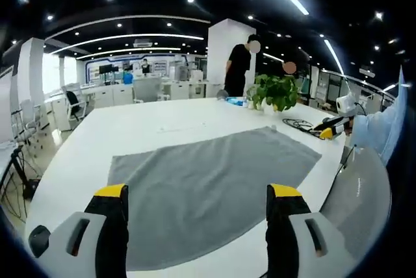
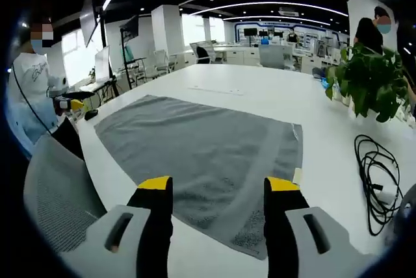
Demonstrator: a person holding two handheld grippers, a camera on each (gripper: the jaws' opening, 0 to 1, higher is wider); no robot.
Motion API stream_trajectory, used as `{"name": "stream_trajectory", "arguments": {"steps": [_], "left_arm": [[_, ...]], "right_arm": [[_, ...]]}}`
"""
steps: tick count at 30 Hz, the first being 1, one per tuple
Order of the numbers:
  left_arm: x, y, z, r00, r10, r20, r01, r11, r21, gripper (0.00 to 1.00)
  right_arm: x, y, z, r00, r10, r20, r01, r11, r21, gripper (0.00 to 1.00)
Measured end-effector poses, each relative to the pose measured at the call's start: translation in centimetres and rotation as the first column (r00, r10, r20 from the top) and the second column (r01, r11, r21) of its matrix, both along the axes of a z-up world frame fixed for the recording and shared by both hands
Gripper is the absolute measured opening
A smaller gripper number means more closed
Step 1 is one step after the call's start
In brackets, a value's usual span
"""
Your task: Fold the towel on the table until its edges align and the towel forms a compact rectangular stack.
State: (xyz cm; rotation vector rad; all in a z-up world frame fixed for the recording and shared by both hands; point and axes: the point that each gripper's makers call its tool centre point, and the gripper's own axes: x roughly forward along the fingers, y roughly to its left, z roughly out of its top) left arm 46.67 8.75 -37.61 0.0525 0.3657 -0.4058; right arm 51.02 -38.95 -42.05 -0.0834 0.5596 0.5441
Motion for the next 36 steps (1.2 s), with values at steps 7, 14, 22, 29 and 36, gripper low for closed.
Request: {"name": "stream_trajectory", "arguments": {"steps": [7,14,22,29,36], "left_arm": [[0.1,0.5,-0.6,1.000,0.012,-0.012,-0.012,1.000,-0.002,0.89],[0.1,-0.2,-0.5,1.000,0.005,-0.013,-0.005,1.000,0.002,0.89],[0.2,-0.7,0.1,1.000,0.000,-0.009,0.000,1.000,0.009,0.89],[0.3,-0.6,0.2,1.000,-0.002,-0.005,0.002,1.000,0.008,0.89],[0.5,-0.3,-0.2,1.000,-0.010,-0.008,0.010,1.000,0.008,0.89]], "right_arm": [[0.0,0.0,-0.3,1.000,-0.002,-0.008,0.002,1.000,0.003,0.56],[0.1,0.2,-0.6,1.000,0.004,-0.012,-0.004,1.000,0.004,0.56],[0.1,0.1,-0.5,1.000,0.005,-0.010,-0.005,1.000,0.005,0.56],[0.0,0.0,-0.5,1.000,0.004,-0.012,-0.004,1.000,0.000,0.56],[-0.3,0.0,-0.3,1.000,0.002,-0.009,-0.002,1.000,-0.002,0.56]]}}
